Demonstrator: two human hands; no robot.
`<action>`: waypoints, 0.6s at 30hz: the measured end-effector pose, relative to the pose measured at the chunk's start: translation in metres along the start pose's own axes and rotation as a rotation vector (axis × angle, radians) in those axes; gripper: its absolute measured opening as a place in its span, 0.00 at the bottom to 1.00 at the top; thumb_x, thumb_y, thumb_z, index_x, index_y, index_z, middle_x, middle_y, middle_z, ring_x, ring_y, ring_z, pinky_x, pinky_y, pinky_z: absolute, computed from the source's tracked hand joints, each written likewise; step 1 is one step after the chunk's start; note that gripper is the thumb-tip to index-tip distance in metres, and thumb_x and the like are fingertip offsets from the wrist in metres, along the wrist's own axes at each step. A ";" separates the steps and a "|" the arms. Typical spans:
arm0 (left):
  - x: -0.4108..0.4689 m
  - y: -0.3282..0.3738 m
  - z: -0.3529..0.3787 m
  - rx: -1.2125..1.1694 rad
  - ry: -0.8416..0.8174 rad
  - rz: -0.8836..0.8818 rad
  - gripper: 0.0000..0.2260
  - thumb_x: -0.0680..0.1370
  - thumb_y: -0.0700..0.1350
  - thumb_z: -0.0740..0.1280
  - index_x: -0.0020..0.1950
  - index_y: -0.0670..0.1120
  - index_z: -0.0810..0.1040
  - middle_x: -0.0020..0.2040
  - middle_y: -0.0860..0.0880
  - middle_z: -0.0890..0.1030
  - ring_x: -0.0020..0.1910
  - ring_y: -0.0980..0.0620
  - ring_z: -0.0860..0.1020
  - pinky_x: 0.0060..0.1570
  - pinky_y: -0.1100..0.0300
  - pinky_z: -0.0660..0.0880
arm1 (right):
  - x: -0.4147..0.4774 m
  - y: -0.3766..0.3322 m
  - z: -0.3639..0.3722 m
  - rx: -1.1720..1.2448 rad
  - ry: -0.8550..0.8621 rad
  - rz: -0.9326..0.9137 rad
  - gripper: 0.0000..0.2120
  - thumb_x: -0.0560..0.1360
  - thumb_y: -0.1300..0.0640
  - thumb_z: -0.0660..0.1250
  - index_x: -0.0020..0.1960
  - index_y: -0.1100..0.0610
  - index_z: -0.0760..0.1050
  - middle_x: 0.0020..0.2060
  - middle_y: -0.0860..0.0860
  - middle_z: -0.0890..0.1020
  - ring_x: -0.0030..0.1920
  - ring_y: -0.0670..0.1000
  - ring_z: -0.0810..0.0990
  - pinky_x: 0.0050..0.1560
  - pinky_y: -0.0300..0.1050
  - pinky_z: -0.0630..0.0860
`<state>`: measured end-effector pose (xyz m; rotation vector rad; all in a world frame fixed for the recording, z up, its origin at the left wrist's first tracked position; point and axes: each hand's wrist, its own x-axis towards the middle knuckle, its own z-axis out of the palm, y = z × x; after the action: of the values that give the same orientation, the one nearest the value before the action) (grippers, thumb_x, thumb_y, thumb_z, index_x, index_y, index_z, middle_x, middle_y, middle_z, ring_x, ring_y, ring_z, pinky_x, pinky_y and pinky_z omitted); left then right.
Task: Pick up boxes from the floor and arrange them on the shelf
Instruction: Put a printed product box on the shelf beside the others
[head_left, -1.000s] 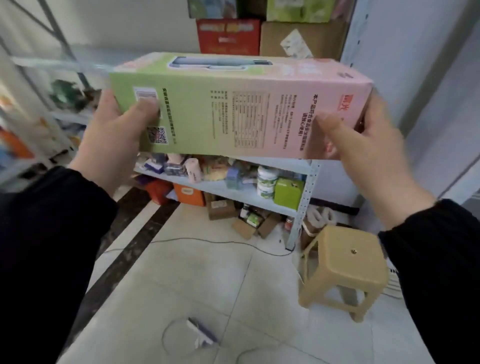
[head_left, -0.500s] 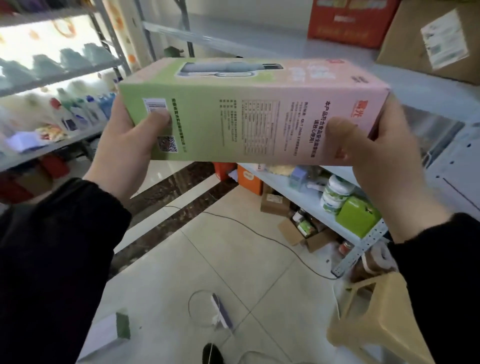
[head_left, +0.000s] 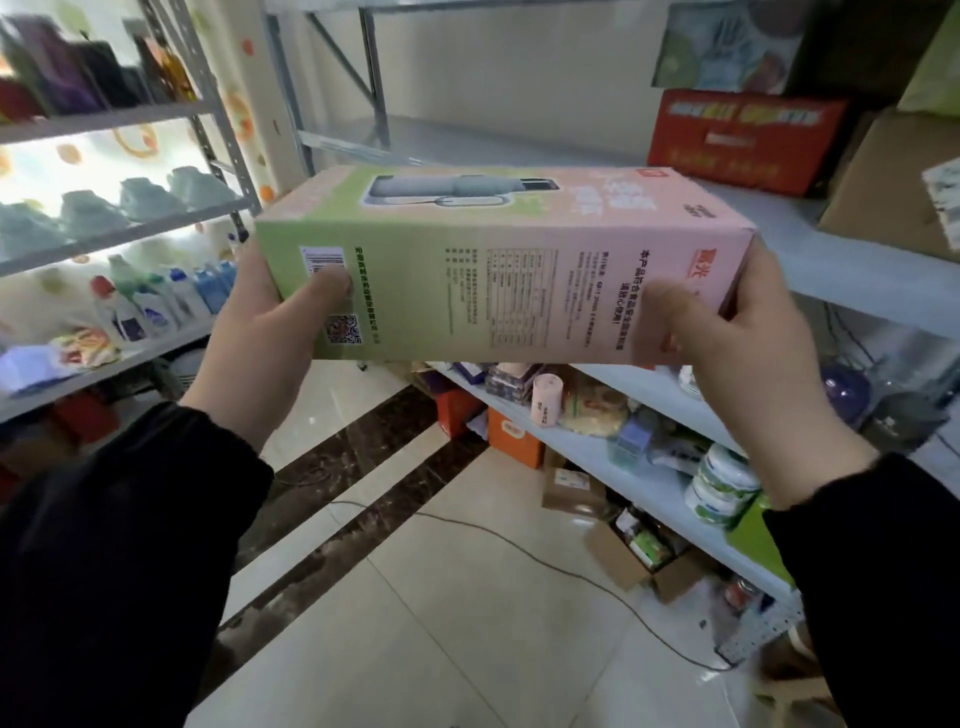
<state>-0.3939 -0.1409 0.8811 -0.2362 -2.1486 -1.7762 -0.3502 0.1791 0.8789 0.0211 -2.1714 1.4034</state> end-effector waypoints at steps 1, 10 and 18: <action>0.013 0.000 0.001 -0.008 -0.019 0.015 0.19 0.82 0.47 0.64 0.73 0.52 0.69 0.58 0.53 0.84 0.55 0.51 0.85 0.53 0.48 0.82 | 0.008 -0.001 0.004 -0.001 0.017 0.006 0.20 0.77 0.47 0.69 0.66 0.34 0.70 0.51 0.32 0.83 0.54 0.37 0.82 0.57 0.53 0.81; 0.123 -0.026 0.078 -0.177 -0.195 0.060 0.20 0.78 0.46 0.68 0.69 0.61 0.73 0.61 0.51 0.84 0.60 0.47 0.83 0.57 0.41 0.79 | 0.087 0.036 -0.014 -0.038 0.109 0.027 0.24 0.78 0.54 0.71 0.60 0.28 0.66 0.47 0.24 0.80 0.51 0.30 0.80 0.47 0.30 0.76; 0.233 -0.036 0.197 -0.185 -0.262 0.078 0.32 0.71 0.55 0.70 0.75 0.56 0.69 0.61 0.51 0.83 0.59 0.47 0.83 0.56 0.41 0.80 | 0.205 0.103 -0.054 -0.046 0.172 -0.017 0.26 0.78 0.57 0.71 0.62 0.30 0.64 0.43 0.20 0.78 0.48 0.24 0.77 0.40 0.20 0.70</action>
<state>-0.6525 0.0238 0.9012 -0.6225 -2.1085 -1.9940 -0.5316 0.3277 0.9015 -0.0953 -2.0560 1.2956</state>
